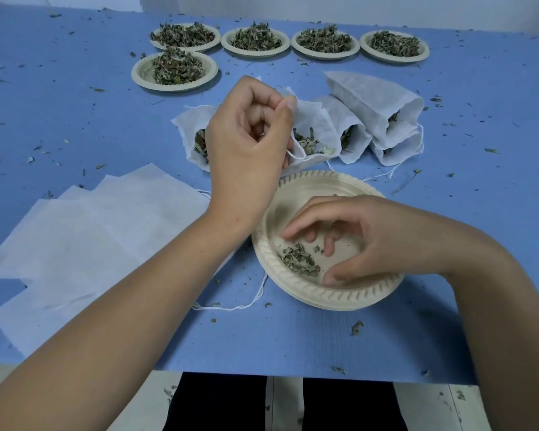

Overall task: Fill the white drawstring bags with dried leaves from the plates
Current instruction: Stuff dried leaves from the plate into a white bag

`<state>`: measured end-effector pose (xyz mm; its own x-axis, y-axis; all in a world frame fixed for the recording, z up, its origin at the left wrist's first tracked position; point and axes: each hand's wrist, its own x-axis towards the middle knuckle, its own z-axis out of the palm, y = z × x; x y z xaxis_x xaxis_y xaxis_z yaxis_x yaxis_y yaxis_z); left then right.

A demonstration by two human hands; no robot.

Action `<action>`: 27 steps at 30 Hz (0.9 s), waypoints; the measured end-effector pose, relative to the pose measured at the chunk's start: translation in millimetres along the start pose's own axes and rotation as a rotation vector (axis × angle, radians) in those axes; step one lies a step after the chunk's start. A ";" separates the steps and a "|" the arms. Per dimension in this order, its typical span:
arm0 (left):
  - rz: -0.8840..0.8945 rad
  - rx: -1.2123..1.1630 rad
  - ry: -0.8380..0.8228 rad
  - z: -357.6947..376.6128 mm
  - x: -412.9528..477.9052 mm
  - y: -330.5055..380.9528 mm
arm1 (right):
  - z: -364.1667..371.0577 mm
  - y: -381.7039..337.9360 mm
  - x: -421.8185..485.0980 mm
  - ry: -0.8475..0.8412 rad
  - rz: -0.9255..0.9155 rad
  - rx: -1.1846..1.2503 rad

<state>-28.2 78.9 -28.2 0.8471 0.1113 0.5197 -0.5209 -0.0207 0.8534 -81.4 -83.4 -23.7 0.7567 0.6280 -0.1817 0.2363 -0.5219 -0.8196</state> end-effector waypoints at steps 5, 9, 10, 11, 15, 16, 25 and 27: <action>0.001 0.009 0.005 -0.1 0.0 0.3 | 11.6 -3.8 10.3 0.006 -0.073 -0.027; -0.002 0.015 0.006 0.1 -0.1 0.1 | 13.7 -2.5 12.9 0.044 -0.117 -0.055; -0.002 0.017 0.005 0.2 -0.2 0.0 | 14.4 -2.1 13.5 0.054 -0.133 -0.077; -0.003 0.016 0.005 0.2 -0.4 0.1 | 15.2 -1.8 14.1 0.065 -0.150 -0.103; -0.008 0.014 0.011 0.5 -0.3 0.3 | 16.6 -1.2 15.6 0.095 -0.194 -0.172; -0.007 0.016 0.011 0.6 -0.5 0.2 | 16.7 -1.0 15.6 0.096 -0.199 -0.181; -0.015 0.029 -0.025 1.9 -2.8 -0.3 | 9.6 1.8 9.8 0.147 -0.235 0.050; -0.021 0.034 -0.042 2.3 -3.1 -0.5 | 2.9 0.3 6.5 0.219 -0.335 0.225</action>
<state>-30.4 76.3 -30.1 0.8618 0.0698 0.5025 -0.4998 -0.0523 0.8645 -78.2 -77.8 -26.7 0.7781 0.5911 0.2126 0.3699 -0.1576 -0.9156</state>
